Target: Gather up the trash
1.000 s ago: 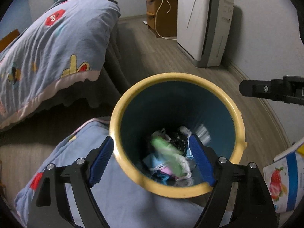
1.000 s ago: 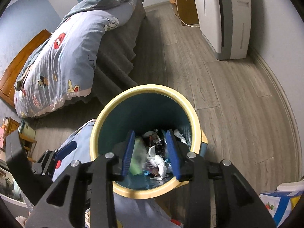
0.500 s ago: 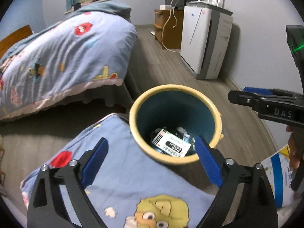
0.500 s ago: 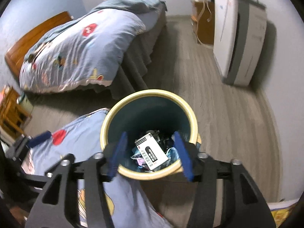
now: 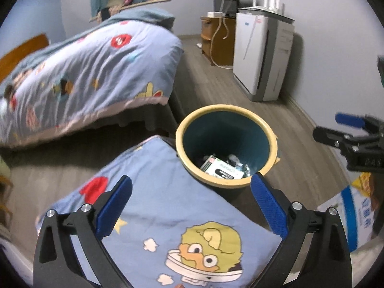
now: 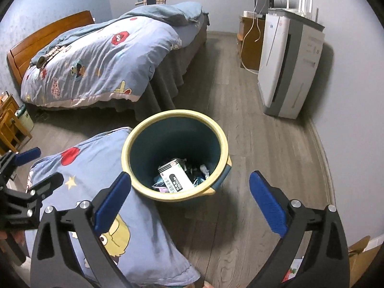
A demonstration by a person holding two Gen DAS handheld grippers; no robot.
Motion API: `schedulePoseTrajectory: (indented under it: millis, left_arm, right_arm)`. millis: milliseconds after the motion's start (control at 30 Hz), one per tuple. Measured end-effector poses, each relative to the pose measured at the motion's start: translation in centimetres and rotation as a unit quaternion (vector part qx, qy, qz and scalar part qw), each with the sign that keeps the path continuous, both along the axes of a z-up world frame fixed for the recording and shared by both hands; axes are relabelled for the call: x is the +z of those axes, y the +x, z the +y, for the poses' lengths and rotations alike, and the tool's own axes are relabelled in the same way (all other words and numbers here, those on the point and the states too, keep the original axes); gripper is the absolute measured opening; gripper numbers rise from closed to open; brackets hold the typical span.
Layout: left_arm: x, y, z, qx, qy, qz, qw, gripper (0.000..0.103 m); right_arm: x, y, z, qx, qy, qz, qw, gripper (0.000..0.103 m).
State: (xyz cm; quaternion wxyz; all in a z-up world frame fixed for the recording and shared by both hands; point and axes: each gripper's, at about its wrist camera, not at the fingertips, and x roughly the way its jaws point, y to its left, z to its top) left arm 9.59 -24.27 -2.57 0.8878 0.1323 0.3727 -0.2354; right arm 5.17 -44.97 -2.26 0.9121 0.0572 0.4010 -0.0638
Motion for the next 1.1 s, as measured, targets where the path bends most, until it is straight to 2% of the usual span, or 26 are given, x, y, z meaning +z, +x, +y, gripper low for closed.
schedulePoseTrajectory:
  millis: [67,200,1100]
  left_arm:
    - [0.1,-0.1,0.1,-0.003,0.003,-0.009,1.0,0.098]
    - [0.1,0.1,0.7,0.001,-0.011,0.0,0.9999,0.098]
    - [0.1,0.1,0.9,0.007,-0.009,0.001,0.9999,0.098]
  right_arm:
    - [0.0,0.1,0.1,-0.001,-0.004,-0.004,1.0,0.097]
    - [-0.1,0.1,0.5,0.002,-0.001,-0.007,1.0,0.097]
    - [-0.4,0.5,1.0,0.005,-0.004,-0.002,1.0,0.097]
